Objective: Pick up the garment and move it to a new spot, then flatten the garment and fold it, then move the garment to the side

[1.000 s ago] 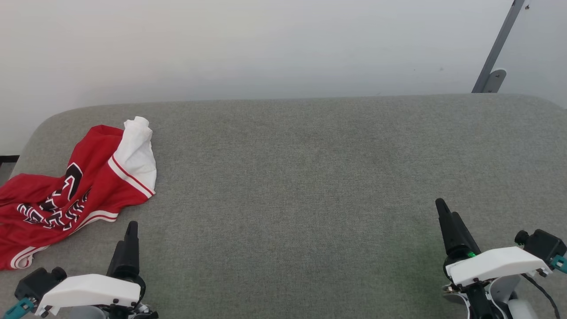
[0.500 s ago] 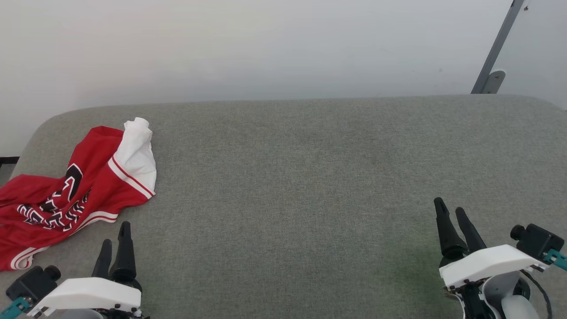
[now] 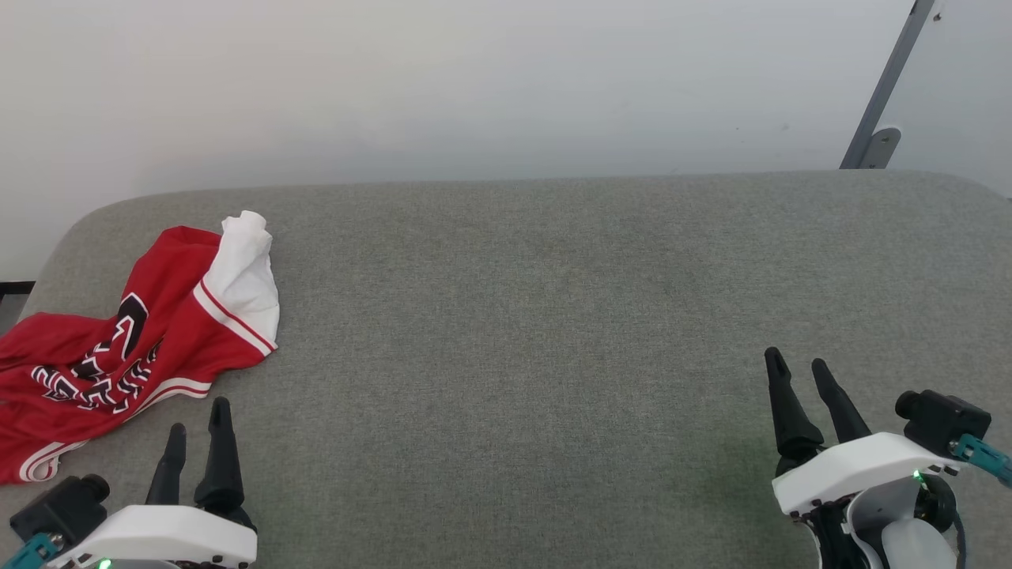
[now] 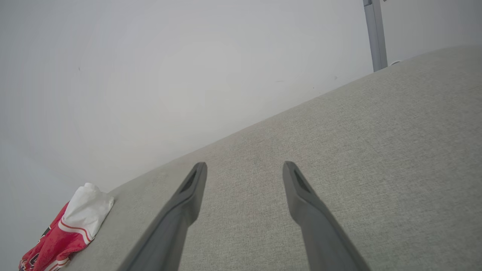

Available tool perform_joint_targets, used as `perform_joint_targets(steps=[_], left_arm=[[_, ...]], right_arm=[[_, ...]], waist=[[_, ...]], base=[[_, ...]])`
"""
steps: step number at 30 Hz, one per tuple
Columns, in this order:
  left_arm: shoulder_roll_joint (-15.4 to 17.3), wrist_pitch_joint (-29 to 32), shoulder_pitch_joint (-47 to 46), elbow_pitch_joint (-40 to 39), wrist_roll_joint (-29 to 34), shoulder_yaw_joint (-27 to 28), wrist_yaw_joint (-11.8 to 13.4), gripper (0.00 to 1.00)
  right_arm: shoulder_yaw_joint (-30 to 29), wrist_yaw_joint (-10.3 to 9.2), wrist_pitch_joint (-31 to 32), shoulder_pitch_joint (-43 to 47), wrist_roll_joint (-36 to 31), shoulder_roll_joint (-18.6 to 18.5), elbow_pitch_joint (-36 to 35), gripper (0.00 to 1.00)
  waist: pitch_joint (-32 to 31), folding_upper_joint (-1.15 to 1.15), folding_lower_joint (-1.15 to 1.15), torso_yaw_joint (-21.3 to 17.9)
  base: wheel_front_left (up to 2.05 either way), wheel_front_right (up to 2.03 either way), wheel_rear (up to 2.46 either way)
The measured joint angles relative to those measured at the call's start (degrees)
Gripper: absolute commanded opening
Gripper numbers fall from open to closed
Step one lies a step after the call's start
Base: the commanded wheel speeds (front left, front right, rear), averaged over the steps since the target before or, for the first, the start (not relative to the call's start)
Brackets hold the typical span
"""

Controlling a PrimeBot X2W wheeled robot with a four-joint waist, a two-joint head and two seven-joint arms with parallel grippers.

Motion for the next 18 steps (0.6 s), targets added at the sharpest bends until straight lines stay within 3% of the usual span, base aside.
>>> perform_joint_targets(steps=[18], left_arm=[[-0.31,-2.54,1.86,-1.26,9.81,1.23,-1.02,1.0]], right_arm=[[0.62,0.01,-1.96,-0.18,-10.17,-0.33,0.02,1.0]], waist=[[-0.17,0.0,0.0,-0.1]], base=[[0.0,0.0,0.0]])
